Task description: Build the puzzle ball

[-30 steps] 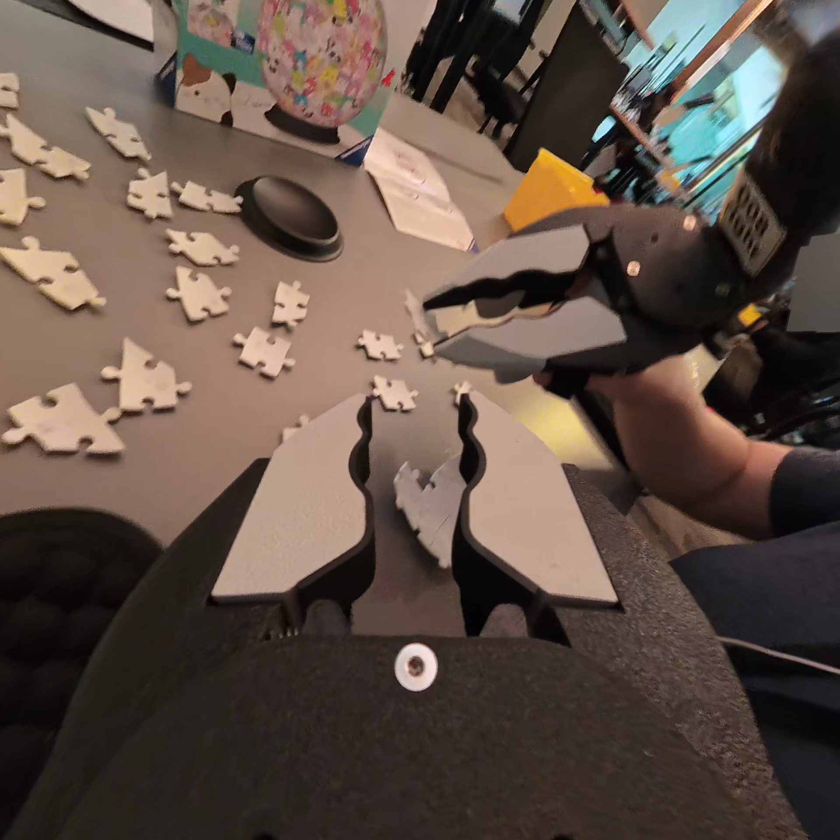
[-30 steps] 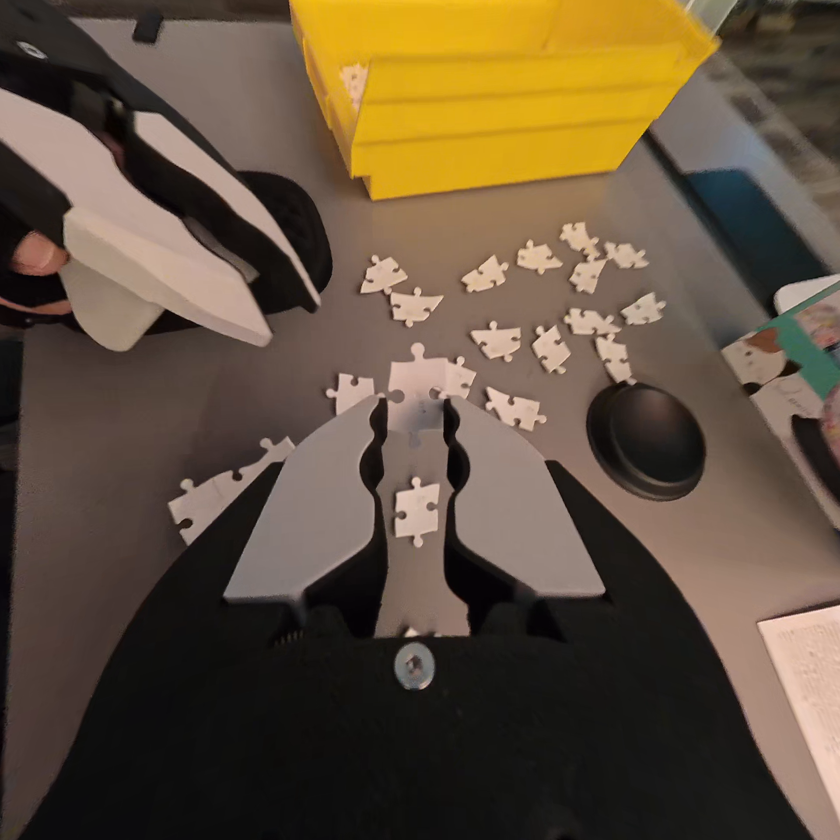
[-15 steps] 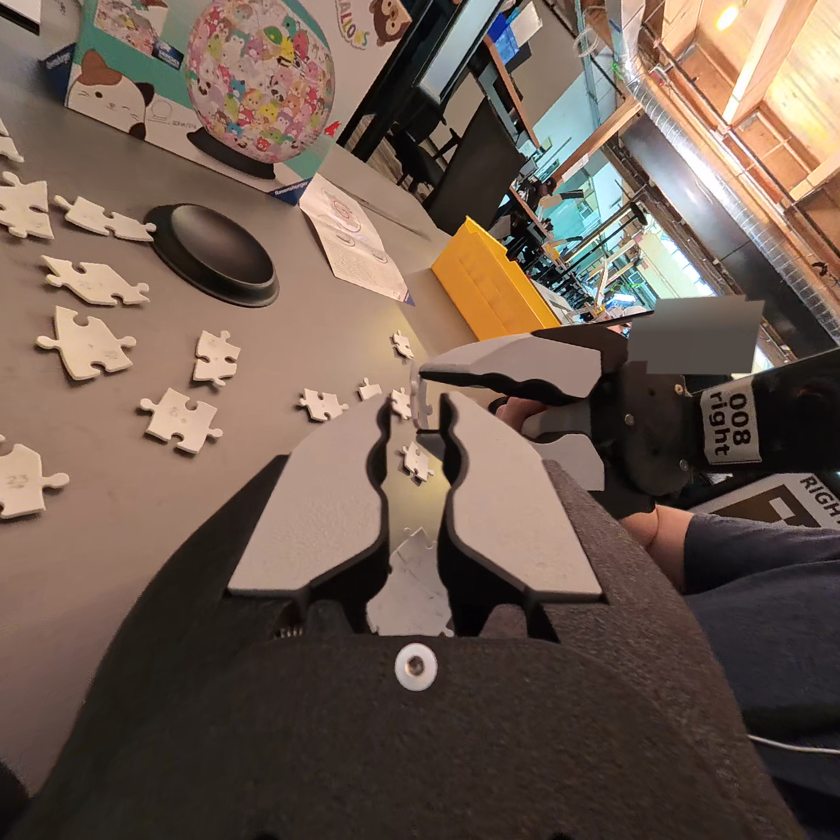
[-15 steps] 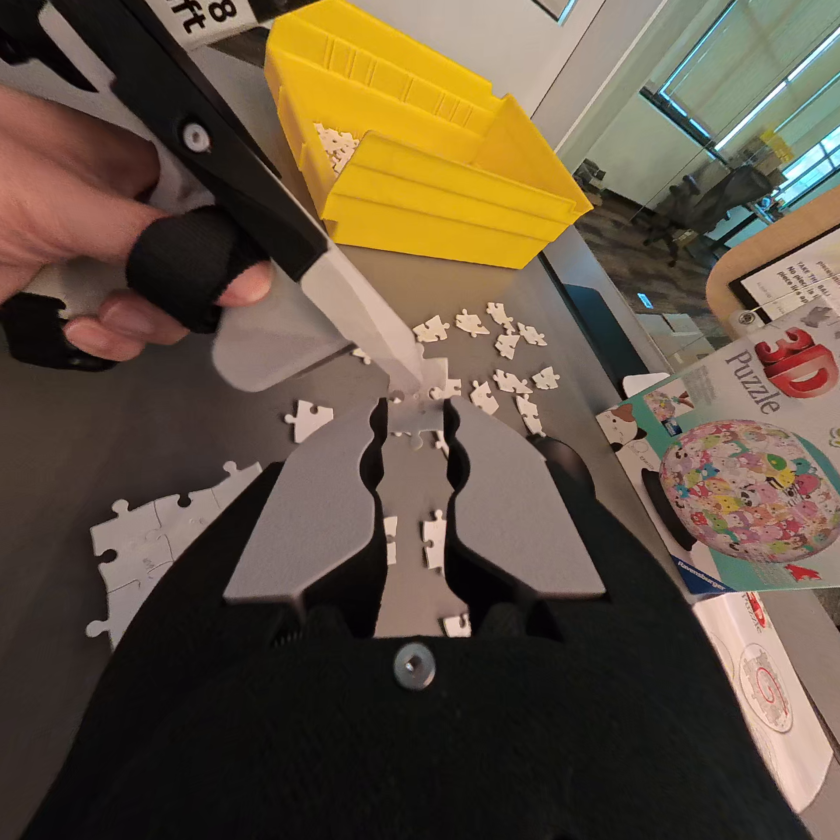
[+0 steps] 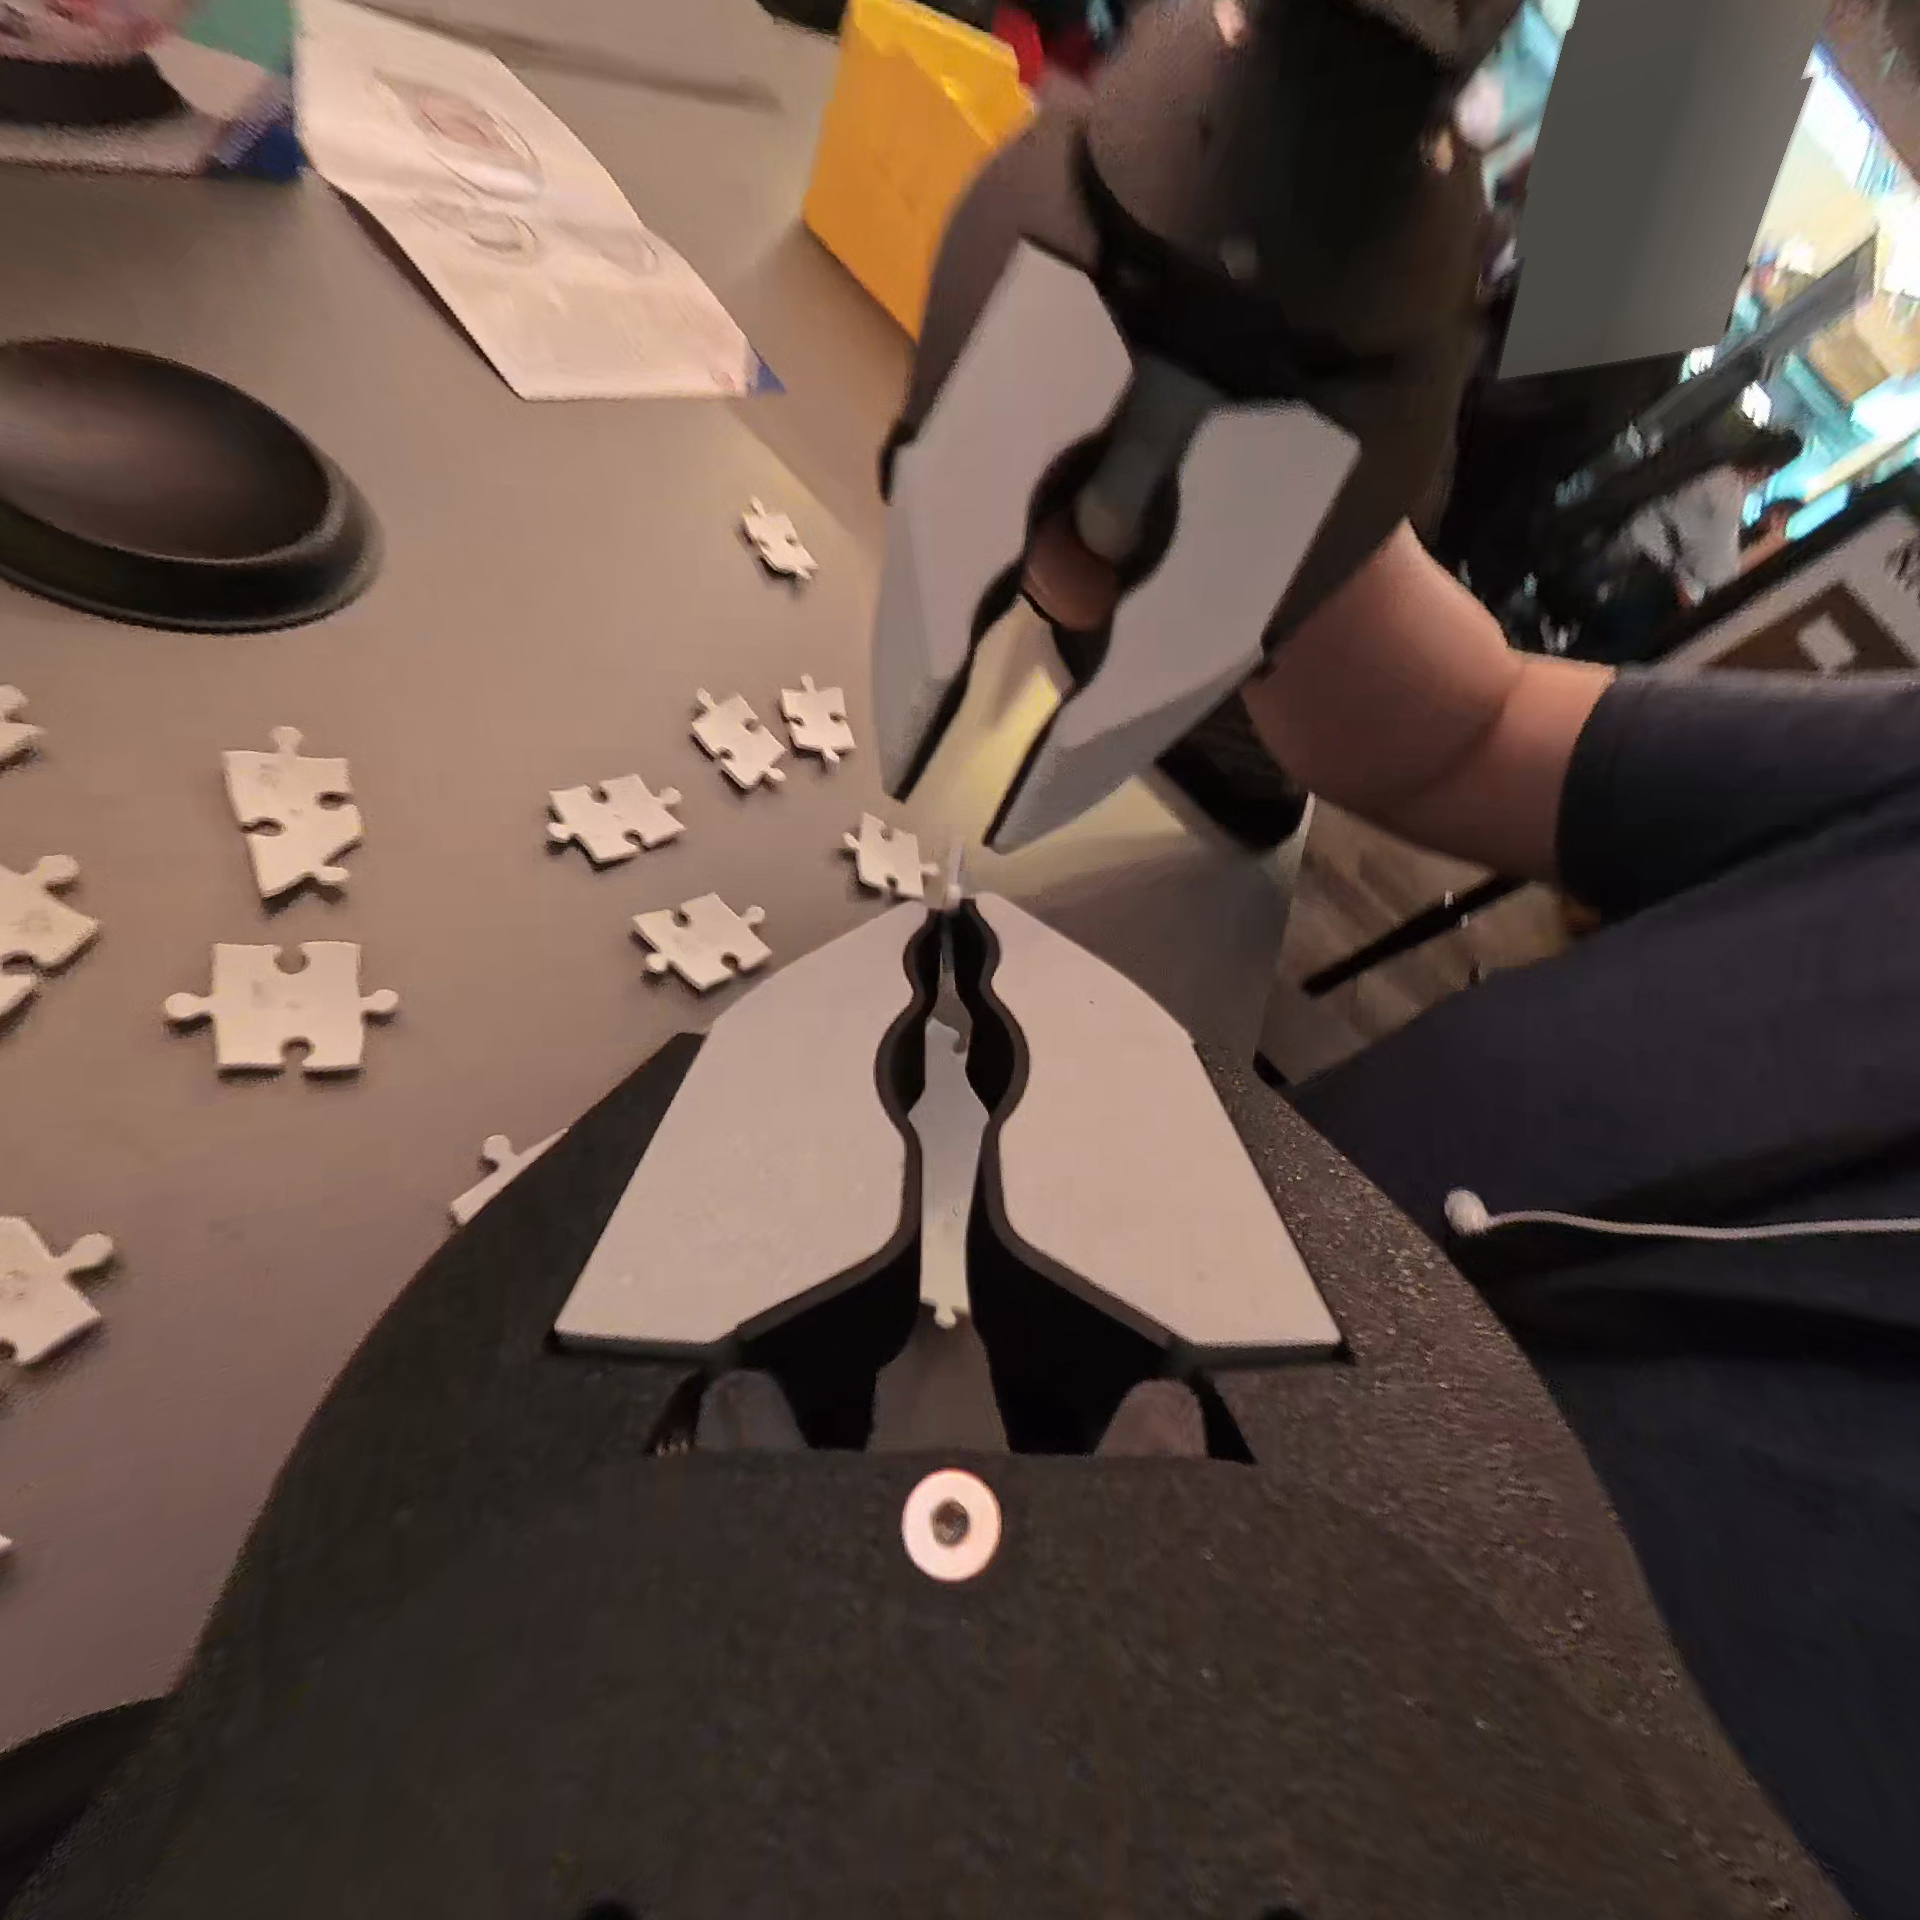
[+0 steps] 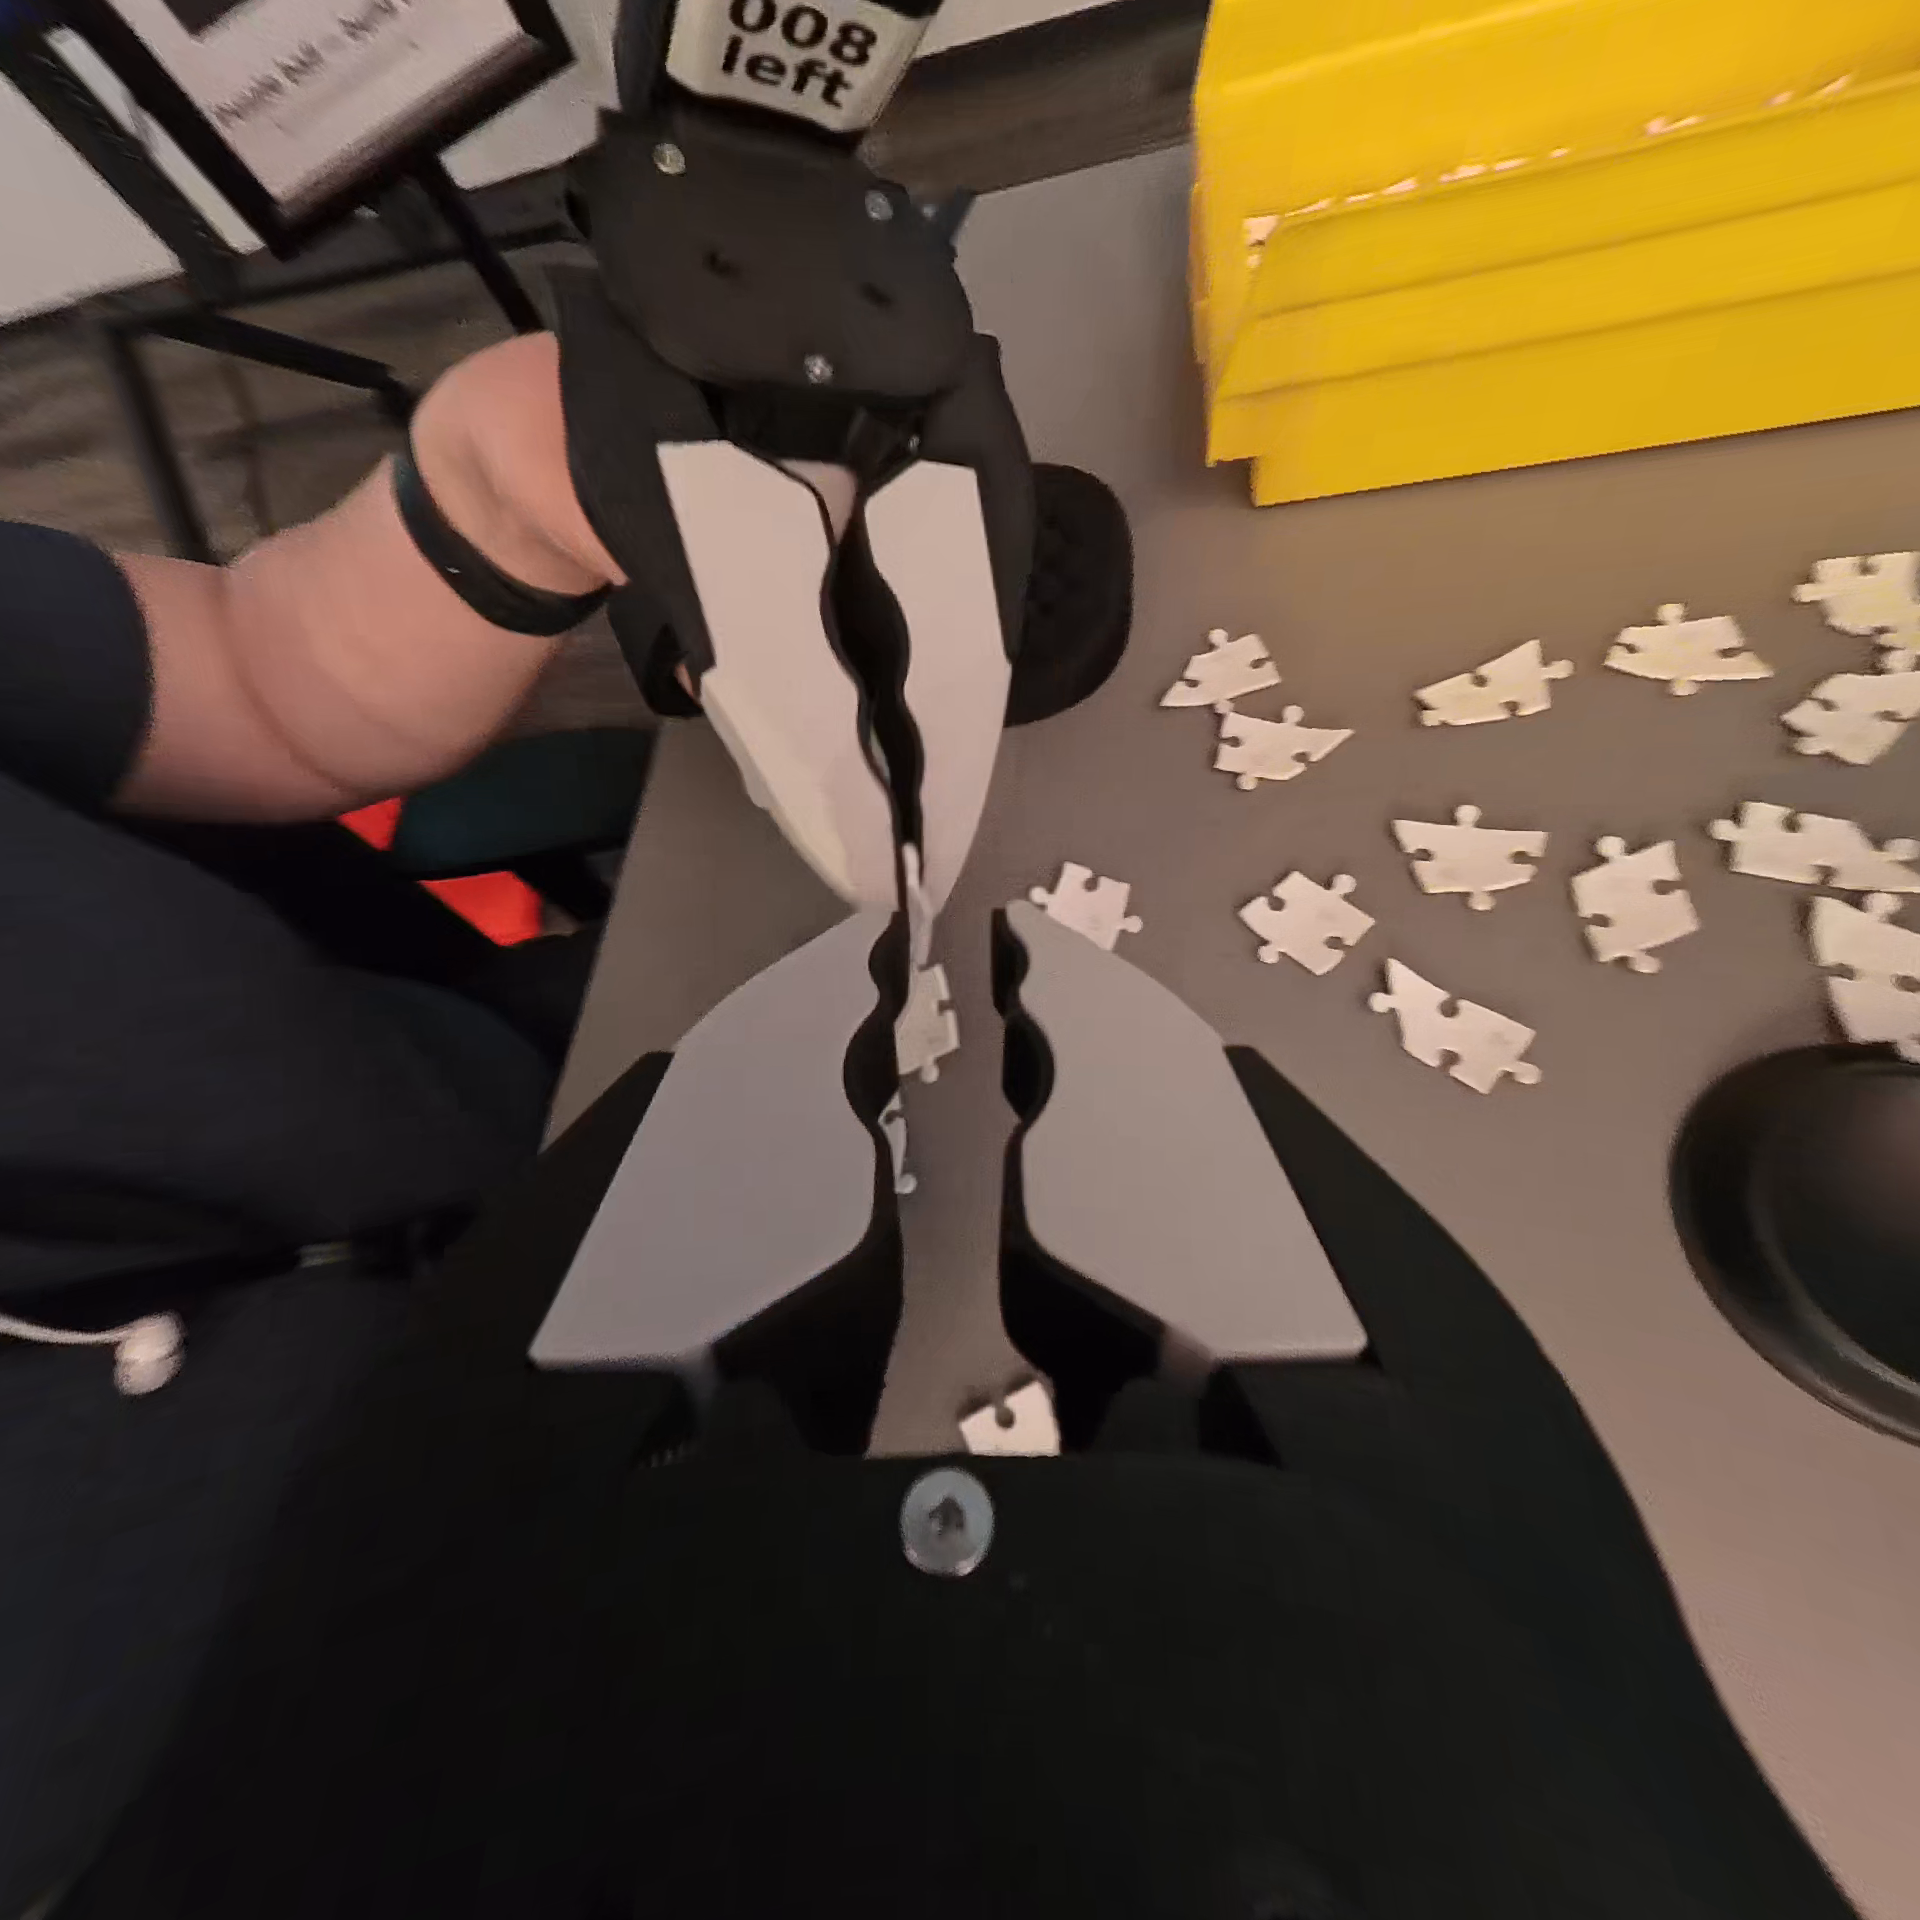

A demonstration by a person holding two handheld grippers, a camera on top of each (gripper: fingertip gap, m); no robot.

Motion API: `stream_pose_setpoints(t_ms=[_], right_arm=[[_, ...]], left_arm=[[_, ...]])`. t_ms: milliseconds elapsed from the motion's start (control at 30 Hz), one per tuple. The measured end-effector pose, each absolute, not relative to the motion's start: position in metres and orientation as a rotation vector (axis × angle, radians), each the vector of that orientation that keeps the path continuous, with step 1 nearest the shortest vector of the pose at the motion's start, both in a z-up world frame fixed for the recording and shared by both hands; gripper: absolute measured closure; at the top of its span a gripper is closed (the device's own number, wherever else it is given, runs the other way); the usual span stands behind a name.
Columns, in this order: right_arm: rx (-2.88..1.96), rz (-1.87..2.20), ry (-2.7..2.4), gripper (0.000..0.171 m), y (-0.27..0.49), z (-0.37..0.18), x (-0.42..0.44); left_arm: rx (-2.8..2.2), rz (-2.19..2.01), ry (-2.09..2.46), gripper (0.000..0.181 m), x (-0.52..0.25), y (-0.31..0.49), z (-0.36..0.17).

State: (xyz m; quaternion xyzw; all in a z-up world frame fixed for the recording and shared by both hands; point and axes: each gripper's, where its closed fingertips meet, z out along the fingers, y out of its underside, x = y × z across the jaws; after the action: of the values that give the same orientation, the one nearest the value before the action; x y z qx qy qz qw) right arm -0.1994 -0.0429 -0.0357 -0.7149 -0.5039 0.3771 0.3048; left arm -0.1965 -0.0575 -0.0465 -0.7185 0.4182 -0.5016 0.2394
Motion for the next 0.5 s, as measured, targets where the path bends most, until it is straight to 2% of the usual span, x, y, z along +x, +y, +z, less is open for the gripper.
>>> stream_pose_setpoints(t_ms=[100,233,367,500], right_arm=[[-1.901,1.122,-1.415,0.167,-0.056,-0.036,-0.198],[-1.920,1.141,-1.423,0.166,-0.059,-0.041,-0.196],[-1.957,1.100,-1.440,0.158,-0.059,-0.054,-0.192],[-1.959,1.135,-1.482,0.163,-0.066,-0.061,-0.193]], left_arm=[[-1.981,-1.303,1.245,0.179,-0.192,-0.063,-0.051],[-1.981,-1.294,1.301,0.179,-0.190,-0.068,-0.054],[-1.980,-1.289,1.329,0.179,-0.188,-0.070,-0.057],[-1.975,-1.274,1.367,0.179,-0.186,-0.073,-0.060]])
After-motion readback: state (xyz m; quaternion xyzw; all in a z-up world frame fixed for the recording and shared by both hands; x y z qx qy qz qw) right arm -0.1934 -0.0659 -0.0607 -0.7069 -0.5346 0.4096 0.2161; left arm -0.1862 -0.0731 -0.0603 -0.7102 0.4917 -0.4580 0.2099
